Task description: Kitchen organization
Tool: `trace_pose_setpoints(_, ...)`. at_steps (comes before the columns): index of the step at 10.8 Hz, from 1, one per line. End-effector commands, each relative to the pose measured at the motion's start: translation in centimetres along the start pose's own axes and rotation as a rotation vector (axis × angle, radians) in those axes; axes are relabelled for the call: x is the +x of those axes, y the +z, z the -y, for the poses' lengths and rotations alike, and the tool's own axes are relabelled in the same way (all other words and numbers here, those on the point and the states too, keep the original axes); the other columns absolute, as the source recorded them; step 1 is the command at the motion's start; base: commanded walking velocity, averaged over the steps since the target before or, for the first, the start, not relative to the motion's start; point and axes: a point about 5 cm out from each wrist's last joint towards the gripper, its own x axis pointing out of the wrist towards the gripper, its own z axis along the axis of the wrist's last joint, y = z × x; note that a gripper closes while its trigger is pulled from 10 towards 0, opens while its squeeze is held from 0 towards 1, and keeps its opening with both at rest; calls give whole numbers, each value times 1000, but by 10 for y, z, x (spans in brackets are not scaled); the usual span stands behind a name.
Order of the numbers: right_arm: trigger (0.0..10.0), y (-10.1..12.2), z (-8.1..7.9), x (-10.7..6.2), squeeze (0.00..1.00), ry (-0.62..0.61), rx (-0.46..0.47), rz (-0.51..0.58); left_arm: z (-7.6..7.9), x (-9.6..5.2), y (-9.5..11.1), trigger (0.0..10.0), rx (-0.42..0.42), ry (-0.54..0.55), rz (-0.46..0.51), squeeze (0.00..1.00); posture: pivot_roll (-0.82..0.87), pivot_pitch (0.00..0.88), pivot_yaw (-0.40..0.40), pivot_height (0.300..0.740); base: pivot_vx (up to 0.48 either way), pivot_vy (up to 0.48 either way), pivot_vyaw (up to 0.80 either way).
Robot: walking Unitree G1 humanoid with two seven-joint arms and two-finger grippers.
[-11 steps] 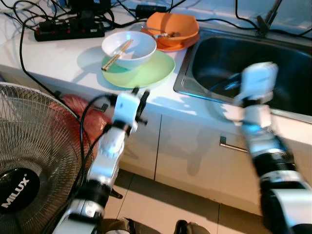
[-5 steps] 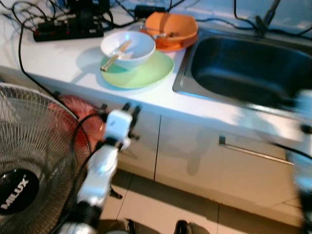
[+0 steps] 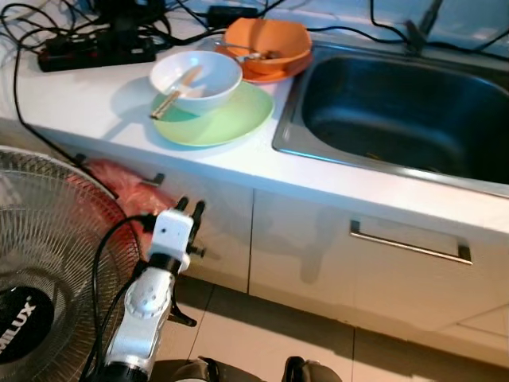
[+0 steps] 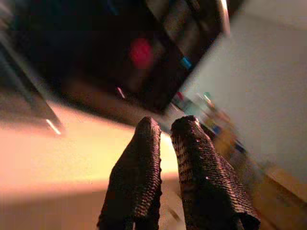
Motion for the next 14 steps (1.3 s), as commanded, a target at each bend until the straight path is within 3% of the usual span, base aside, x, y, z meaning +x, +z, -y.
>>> trace_pose_setpoints(1,10000,-13,13,-2,0,-73,-38,-66,-4,-8,-9,10000,13,28,-41,0,-53,189,8,740,0,0,0)
trace_pose_setpoints(3,10000,-39,24,-15,0,-142,-90,-211,-8,-20,-25,10000,34,52,-104,0,-46,193,5,740,0,0,0)
trace_pose_setpoints(5,10000,-73,27,-38,0,-191,-138,-442,-6,-33,-42,10000,41,57,-173,0,-45,192,3,740,0,0,0)
trace_pose_setpoints(6,10000,-86,23,-49,0,-176,-140,-535,-6,-36,-47,10000,41,61,-197,0,-45,192,3,740,0,0,0)
trace_pose_setpoints(7,10000,-110,8,-74,0,-101,-138,-722,-4,-42,-61,10000,16,76,-263,0,-35,185,1,740,0,0,0)
trace_pose_setpoints(9,10000,-125,-12,-97,0,1,-137,-862,0,-50,-76,10000,-1,81,-337,0,-32,181,-1,740,0,0,0)
trace_pose_setpoints(10,10000,-135,-31,-119,0,131,-128,-984,3,-58,-89,10000,-33,106,-405,0,-24,177,-2,740,0,0,0)
trace_pose_setpoints(13,10000,-134,-68,-156,0,467,-167,-1057,12,-66,-108,10000,-77,93,-523,0,-10,156,-4,740,0,0,0)
trace_pose_setpoints(14,10000,-124,-98,-184,0,762,-83,-1076,22,-75,-123,10000,-97,51,-639,0,-7,145,-2,740,0,0,0)
